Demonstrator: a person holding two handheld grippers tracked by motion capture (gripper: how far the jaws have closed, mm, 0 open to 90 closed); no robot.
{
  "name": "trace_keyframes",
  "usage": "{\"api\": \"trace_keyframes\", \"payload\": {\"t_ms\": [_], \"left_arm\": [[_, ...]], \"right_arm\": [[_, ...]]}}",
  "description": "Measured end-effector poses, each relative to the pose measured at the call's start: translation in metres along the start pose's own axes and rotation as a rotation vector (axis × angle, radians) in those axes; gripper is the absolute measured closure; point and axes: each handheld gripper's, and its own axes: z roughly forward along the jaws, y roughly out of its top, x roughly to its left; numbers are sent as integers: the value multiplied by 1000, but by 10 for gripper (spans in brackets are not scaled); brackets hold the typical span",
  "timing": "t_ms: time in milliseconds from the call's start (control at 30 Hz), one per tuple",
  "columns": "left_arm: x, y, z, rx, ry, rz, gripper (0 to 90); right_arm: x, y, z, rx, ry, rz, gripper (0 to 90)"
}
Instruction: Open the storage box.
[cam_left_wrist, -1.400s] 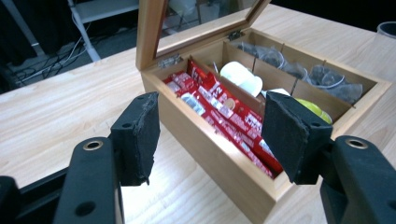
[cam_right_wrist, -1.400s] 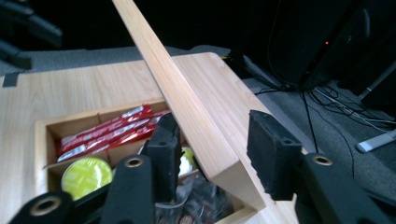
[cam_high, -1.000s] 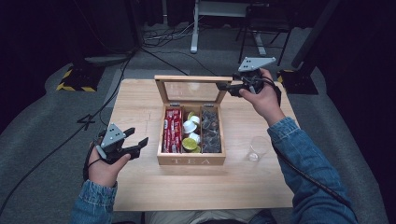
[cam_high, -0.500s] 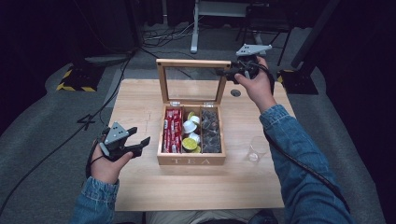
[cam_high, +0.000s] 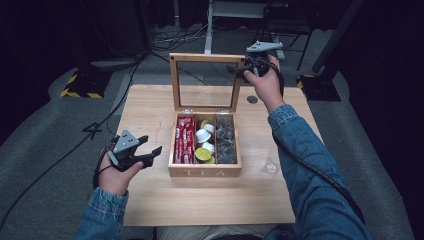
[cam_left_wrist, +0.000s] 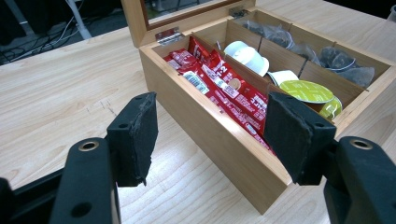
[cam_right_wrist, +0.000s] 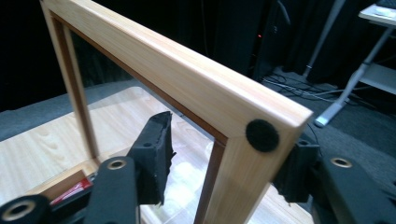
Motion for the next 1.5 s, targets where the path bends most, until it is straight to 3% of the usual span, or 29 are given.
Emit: {"api": "trace_keyframes", "payload": {"t_ms": [200,467,633,900,1500], "left_arm": [[1,0,1,-1,-9,-6,355],[1,-1,4,1,-26,-14,352],[2,-1,4,-1,-27,-16,352],[3,-2,8,11,-32,-17,351],[7,-3,17,36,-37,-26,344]], "right_arm": [[-4,-1,12,-3,-26,24,420],[-9,-7,23,35,-35,43,407],[-12,-18,32,75,-43,57,406],[-16,-38,40,71,-57,112,414],[-14,-53,48,136,-51,116,402]]}}
